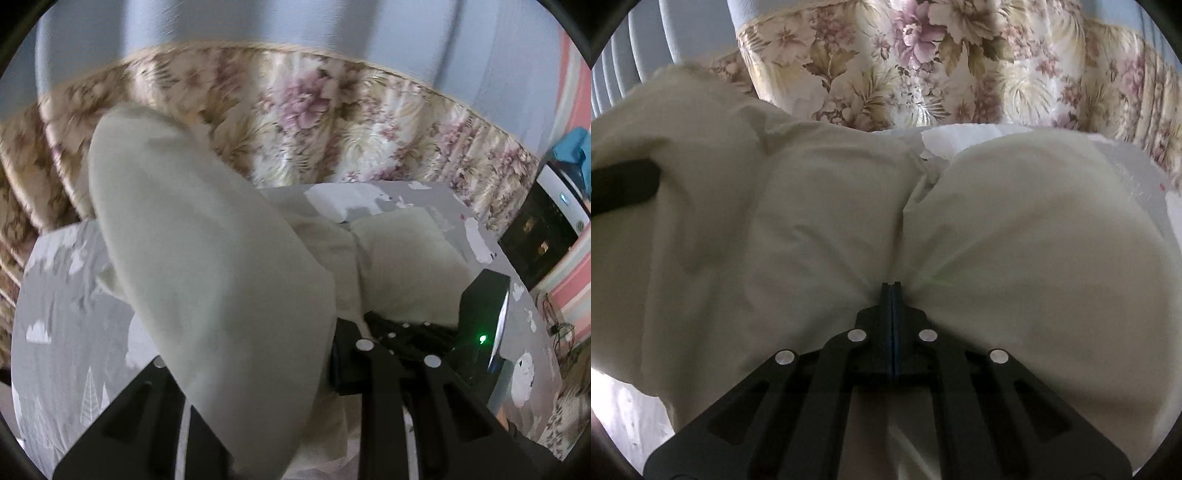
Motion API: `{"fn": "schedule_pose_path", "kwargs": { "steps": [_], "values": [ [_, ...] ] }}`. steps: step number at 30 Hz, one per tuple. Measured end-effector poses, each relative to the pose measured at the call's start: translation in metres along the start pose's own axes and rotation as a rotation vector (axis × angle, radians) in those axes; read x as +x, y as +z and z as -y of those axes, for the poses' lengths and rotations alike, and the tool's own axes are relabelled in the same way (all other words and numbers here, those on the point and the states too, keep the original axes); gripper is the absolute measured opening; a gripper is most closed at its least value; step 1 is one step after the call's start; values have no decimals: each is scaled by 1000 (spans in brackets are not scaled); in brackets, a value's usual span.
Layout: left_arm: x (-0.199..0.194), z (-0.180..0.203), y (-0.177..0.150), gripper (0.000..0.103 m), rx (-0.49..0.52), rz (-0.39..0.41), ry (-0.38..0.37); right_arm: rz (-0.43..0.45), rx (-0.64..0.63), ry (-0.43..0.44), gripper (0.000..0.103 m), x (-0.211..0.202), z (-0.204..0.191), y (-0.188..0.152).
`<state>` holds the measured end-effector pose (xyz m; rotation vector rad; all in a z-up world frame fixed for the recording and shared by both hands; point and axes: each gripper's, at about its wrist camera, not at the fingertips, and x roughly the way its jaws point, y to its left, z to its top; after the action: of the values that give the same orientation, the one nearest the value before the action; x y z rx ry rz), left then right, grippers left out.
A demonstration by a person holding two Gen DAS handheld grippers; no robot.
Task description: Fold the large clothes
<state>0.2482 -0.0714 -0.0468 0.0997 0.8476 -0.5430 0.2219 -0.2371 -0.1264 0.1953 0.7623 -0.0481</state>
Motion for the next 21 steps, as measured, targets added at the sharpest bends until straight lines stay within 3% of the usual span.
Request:
{"fn": "schedule_pose_path", "kwargs": {
  "steps": [7, 14, 16, 21],
  "values": [
    [15, 32, 8, 26, 77, -27, 35, -7, 31, 59, 0, -2, 8, 1],
    [32, 58, 14, 26, 123, -73, 40, -111, 244, 299, 0, -16, 53, 1],
    [37, 67, 14, 26, 146, -80, 53, -82, 249, 293, 0, -39, 68, 1],
    [54, 95, 15, 26, 196, -110, 94, -24, 228, 160, 1, -82, 110, -3]
  ]
}}
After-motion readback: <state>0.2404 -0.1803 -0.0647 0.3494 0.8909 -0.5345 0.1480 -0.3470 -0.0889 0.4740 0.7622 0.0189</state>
